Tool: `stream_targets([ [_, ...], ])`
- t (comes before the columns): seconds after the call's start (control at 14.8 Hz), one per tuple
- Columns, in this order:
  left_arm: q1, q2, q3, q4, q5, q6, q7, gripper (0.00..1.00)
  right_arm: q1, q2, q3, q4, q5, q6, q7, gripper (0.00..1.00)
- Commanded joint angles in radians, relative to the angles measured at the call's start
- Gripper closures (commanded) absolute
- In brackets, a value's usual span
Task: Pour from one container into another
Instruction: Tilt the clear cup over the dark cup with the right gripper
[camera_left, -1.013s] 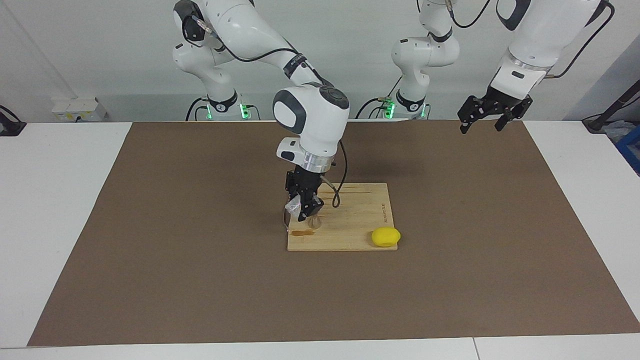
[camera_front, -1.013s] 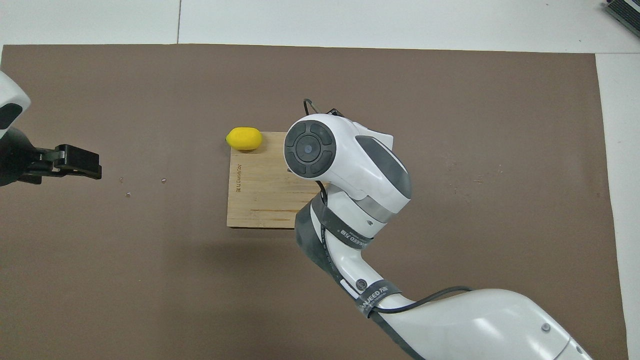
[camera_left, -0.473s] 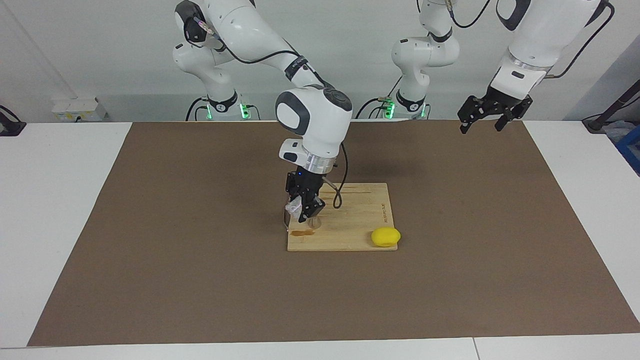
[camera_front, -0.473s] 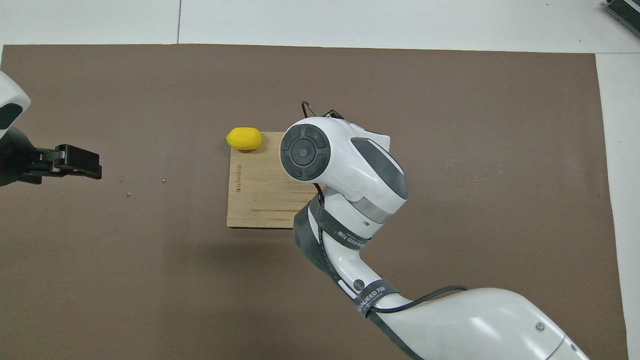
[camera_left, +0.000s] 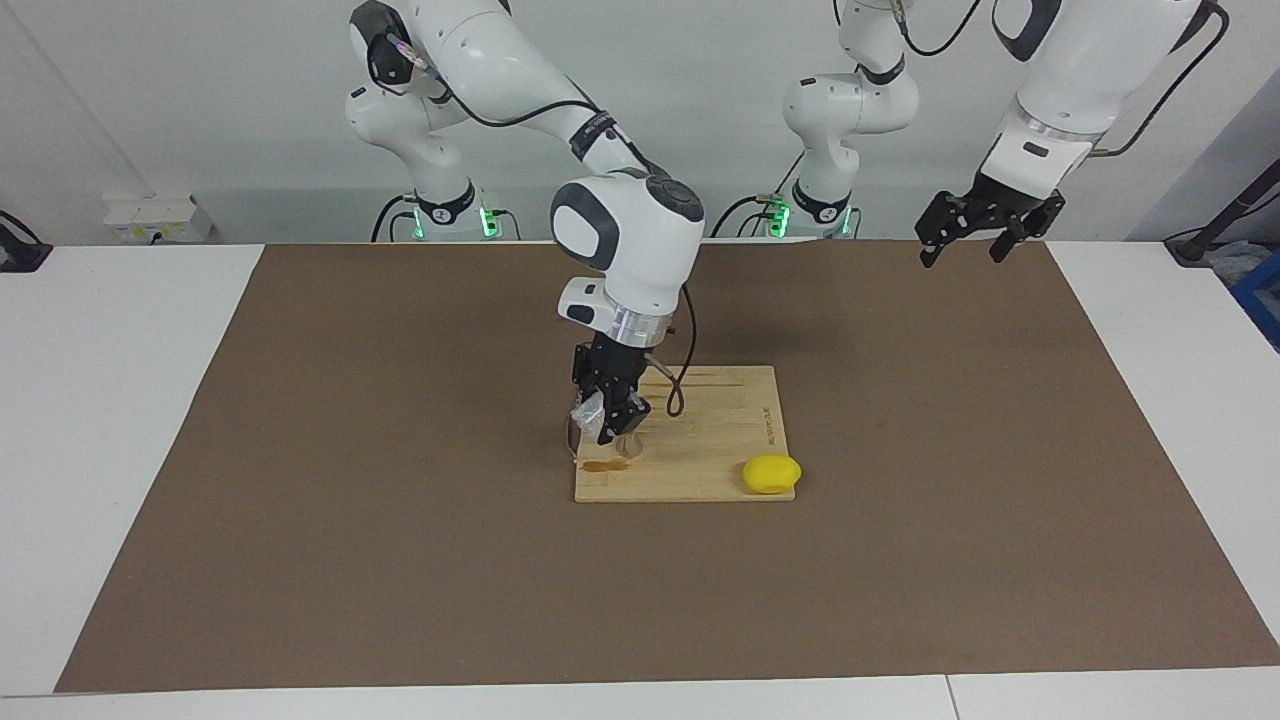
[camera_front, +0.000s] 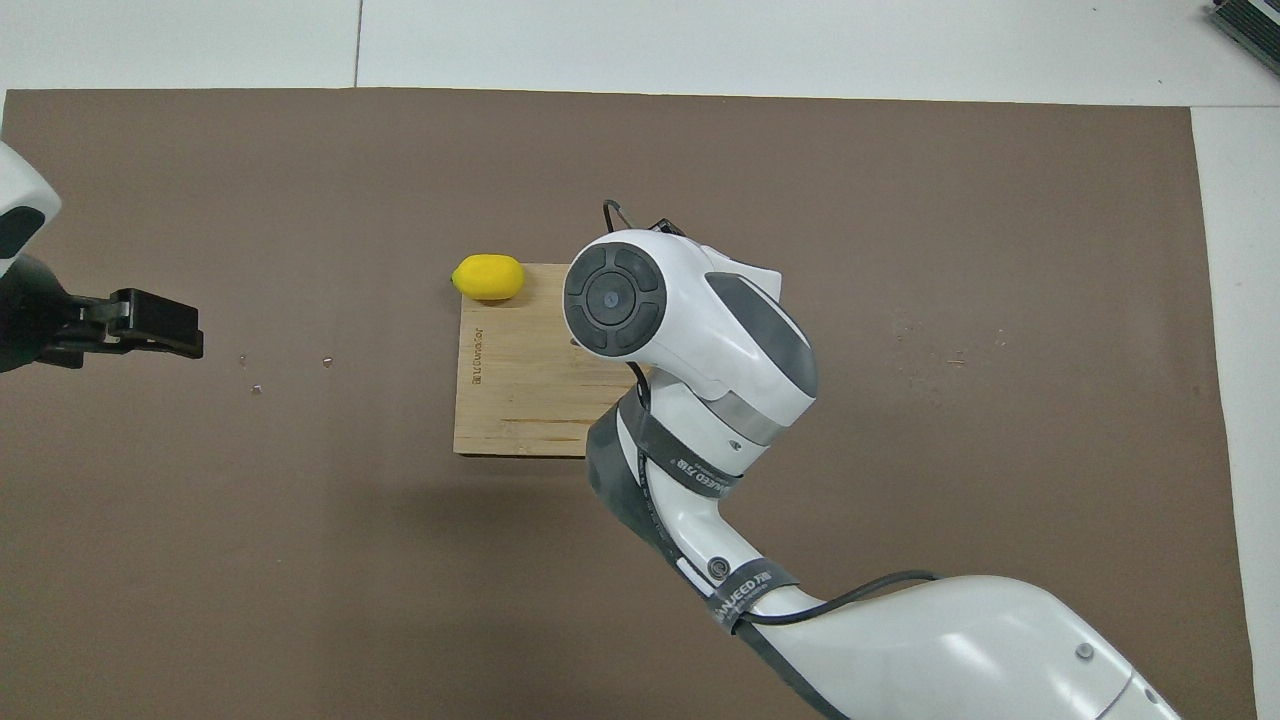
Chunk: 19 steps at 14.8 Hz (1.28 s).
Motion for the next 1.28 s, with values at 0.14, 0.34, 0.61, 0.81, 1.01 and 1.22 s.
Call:
stream_targets([
  [0.14,0.016,-0.021,-0.007,-0.015,-0.011,-0.001,0.004,0.00,-0.028,-0.014,0.006,0.006,0.089,0.006,0.015,1.00],
  [0.34,0.016,-0.021,-0.007,-0.015,-0.011,-0.001,0.004,0.00,-0.059,-0.028,0.008,0.005,0.152,0.011,0.007,1.00],
  [0.61,0.016,-0.021,-0.007,-0.015,-0.011,-0.003,0.004,0.00,-0.098,-0.040,0.006,0.006,0.282,0.013,-0.025,1.00],
  [0.81,0.016,-0.021,-0.007,-0.015,-0.011,-0.003,0.004,0.00,-0.143,-0.042,0.006,0.005,0.394,0.016,-0.045,1.00],
  [1.01,0.016,-0.021,-0.007,-0.015,-0.011,-0.003,0.004,0.00,-0.190,-0.046,0.006,-0.006,0.521,0.043,-0.097,1.00],
  [1.22,0.016,-0.021,-0.007,-0.015,-0.011,-0.003,0.004,0.00,-0.270,-0.059,0.006,-0.043,0.662,0.042,-0.183,1.00],
])
